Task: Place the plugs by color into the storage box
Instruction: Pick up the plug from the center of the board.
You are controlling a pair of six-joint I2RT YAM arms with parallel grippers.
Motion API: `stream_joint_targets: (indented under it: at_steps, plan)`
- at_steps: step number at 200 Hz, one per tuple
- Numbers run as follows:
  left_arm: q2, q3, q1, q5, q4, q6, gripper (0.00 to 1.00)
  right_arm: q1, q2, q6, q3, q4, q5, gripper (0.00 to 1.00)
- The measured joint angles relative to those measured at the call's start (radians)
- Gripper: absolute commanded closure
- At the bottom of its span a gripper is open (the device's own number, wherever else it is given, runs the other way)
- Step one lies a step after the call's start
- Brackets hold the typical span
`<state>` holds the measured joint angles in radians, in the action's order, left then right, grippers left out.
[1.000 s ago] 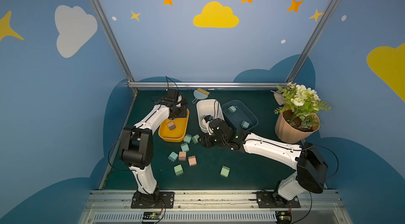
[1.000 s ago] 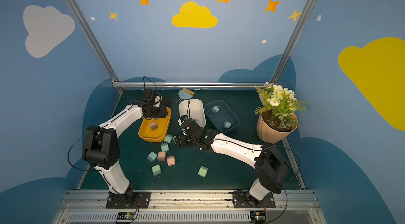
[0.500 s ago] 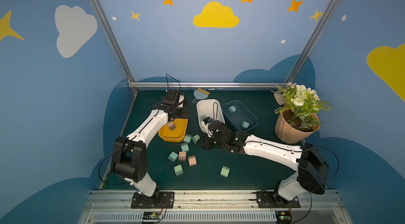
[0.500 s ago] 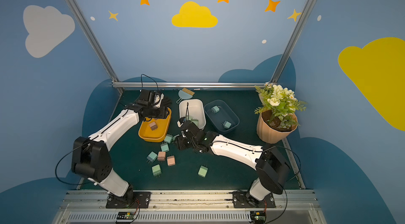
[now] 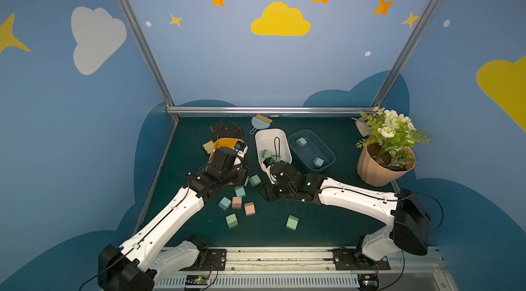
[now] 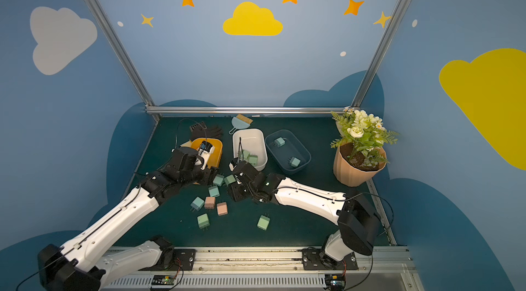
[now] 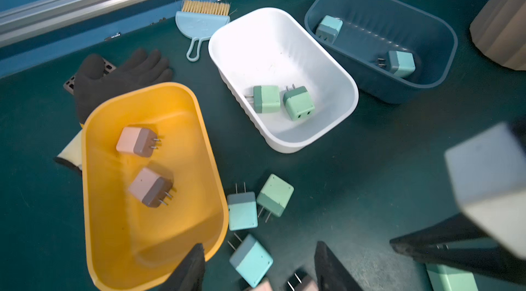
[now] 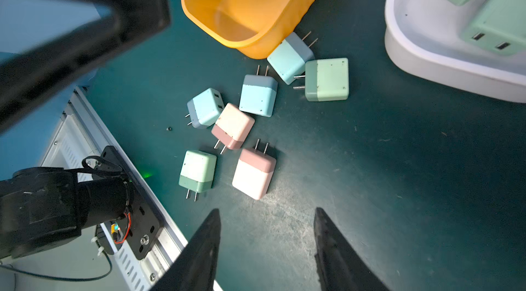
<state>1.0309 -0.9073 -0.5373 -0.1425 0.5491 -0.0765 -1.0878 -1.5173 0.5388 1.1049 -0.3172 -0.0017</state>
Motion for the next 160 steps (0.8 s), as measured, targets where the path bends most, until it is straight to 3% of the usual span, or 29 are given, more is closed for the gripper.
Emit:
stream_joint_targets:
  at_steps: [77, 118, 160]
  plan:
    - [-0.212, 0.161, -0.172, 0.069, 0.078, -0.038, 0.39, -0.005, 0.234, 0.023, -0.246, -0.137, 0.05, 0.4]
    - [-0.21, 0.184, -0.304, 0.206, 0.071, 0.098, 0.38, -0.005, 0.368, 0.046, -0.352, -0.195, 0.052, 0.39]
    - [-0.143, 0.184, -0.447, 0.272, 0.072, 0.287, 0.37, -0.005, 0.399, 0.049, -0.415, -0.212, 0.044, 0.38]
